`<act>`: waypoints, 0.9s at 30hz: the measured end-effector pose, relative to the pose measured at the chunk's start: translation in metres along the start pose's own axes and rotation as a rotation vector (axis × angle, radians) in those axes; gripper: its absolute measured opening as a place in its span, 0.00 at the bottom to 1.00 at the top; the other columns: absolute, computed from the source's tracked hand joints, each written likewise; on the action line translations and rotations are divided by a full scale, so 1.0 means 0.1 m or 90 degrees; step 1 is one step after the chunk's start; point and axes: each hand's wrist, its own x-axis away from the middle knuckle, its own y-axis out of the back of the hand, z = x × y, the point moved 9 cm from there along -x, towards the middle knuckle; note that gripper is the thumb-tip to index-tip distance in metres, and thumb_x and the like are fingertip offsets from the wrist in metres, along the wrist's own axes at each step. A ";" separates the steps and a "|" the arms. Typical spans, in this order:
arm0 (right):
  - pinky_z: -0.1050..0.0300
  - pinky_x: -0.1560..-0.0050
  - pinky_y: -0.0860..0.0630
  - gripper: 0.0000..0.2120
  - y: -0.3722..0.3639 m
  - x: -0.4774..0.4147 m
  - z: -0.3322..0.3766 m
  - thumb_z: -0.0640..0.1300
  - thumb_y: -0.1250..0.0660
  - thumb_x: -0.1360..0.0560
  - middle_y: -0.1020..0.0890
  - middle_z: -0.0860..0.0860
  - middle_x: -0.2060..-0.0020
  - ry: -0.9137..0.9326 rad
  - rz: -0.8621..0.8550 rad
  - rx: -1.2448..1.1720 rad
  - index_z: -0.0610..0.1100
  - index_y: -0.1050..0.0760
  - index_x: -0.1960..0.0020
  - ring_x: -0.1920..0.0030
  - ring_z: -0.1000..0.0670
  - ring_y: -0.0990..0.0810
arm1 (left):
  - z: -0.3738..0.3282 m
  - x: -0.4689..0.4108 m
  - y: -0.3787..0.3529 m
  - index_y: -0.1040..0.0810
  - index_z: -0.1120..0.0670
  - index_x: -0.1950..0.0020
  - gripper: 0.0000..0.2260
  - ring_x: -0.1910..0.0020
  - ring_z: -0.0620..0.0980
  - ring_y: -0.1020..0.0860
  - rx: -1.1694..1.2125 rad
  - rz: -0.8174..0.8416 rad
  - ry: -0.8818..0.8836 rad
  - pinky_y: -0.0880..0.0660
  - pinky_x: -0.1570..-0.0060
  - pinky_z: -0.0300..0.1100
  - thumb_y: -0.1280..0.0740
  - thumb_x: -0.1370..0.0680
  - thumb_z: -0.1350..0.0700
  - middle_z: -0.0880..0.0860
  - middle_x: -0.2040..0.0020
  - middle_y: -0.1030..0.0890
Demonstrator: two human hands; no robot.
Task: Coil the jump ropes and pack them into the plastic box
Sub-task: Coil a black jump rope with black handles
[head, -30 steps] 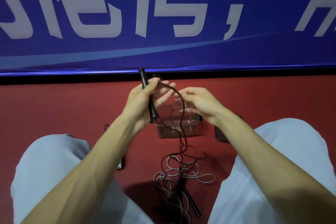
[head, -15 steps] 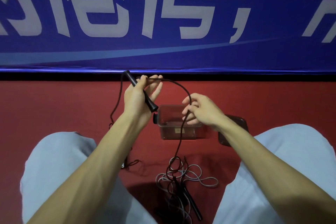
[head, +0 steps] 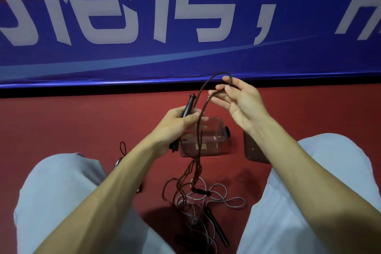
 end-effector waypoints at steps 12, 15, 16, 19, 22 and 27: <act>0.47 0.54 0.17 0.05 0.10 -0.04 -0.19 0.33 0.44 0.18 0.20 0.38 0.52 -0.066 -0.028 -0.005 0.37 0.30 0.45 0.54 0.38 0.15 | -0.03 0.03 0.15 0.24 0.62 0.50 0.02 0.60 0.53 0.15 0.212 -0.083 -0.003 0.19 0.54 0.48 0.35 0.20 0.64 0.57 0.60 0.18; 0.48 0.52 0.18 0.08 0.08 0.00 -0.34 0.38 0.43 0.17 0.19 0.40 0.44 -0.119 0.031 0.255 0.39 0.28 0.41 0.51 0.41 0.15 | -0.10 0.03 0.25 0.24 0.63 0.49 0.03 0.59 0.54 0.15 0.318 -0.130 -0.034 0.18 0.53 0.49 0.36 0.20 0.64 0.57 0.61 0.17; 0.51 0.51 0.18 0.09 0.05 0.02 -0.40 0.40 0.44 0.17 0.18 0.40 0.45 -0.137 0.073 0.363 0.40 0.26 0.42 0.52 0.43 0.15 | -0.12 0.03 0.28 0.24 0.63 0.50 0.03 0.58 0.54 0.15 0.340 -0.138 -0.046 0.18 0.52 0.49 0.36 0.20 0.64 0.57 0.61 0.17; 0.61 0.55 0.22 0.13 -0.09 0.16 -0.63 0.45 0.45 0.16 0.17 0.46 0.48 -0.205 0.237 0.558 0.41 0.23 0.43 0.52 0.48 0.17 | -0.18 0.04 0.35 0.24 0.61 0.52 0.04 0.55 0.54 0.16 0.375 -0.156 -0.080 0.19 0.50 0.48 0.36 0.19 0.63 0.56 0.60 0.18; 0.66 0.60 0.24 0.09 -0.22 0.26 -0.72 0.39 0.42 0.18 0.18 0.44 0.54 -0.195 0.332 0.578 0.38 0.23 0.44 0.54 0.48 0.20 | -0.20 0.06 0.44 0.25 0.63 0.48 0.04 0.54 0.54 0.15 0.420 -0.186 -0.114 0.18 0.50 0.48 0.37 0.19 0.64 0.57 0.58 0.18; 0.65 0.67 0.26 0.06 -0.26 0.19 -0.53 0.35 0.39 0.20 0.17 0.46 0.60 -0.058 0.264 0.634 0.41 0.23 0.49 0.61 0.48 0.17 | -0.22 0.06 0.55 0.26 0.63 0.43 0.07 0.48 0.55 0.16 0.399 -0.228 -0.171 0.19 0.48 0.48 0.37 0.18 0.61 0.59 0.50 0.17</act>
